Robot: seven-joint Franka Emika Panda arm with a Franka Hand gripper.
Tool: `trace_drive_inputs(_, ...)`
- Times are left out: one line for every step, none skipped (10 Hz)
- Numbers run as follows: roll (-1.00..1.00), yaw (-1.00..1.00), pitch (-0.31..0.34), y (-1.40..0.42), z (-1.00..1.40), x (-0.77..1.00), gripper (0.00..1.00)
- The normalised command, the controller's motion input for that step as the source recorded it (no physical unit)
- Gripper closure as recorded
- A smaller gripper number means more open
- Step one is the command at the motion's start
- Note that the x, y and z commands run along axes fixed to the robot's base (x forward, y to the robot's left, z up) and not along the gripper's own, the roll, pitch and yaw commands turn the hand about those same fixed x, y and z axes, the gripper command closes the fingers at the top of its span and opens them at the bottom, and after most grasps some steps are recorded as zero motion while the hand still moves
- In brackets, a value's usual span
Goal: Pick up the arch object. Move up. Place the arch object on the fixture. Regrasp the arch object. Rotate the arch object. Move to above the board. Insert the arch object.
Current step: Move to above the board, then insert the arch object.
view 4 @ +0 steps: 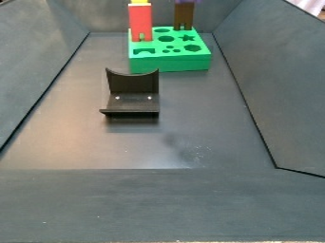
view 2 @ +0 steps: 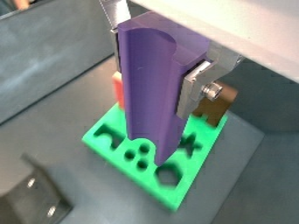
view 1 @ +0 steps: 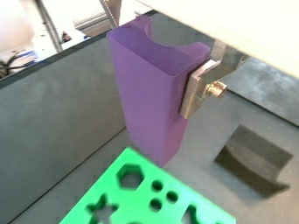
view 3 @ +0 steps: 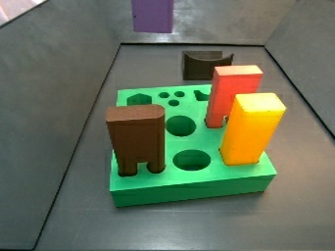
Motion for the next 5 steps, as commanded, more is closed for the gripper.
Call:
trace_drive_inputs(0.01,0.01,0.129,-0.83,0.28,0.24,1.0)
trace_drive_inputs(0.04,0.01,0.14,-0.44,0.15,0.19,1.0)
trace_drive_inputs(0.06,0.01,0.134,-0.23,0.07,0.15,1.0)
trace_drive_inputs(0.04,0.25,0.0,0.53,-0.7,0.73,1.0)
trace_drive_inputs(0.03,0.21,0.0,0.5,-0.75,0.74,1.0)
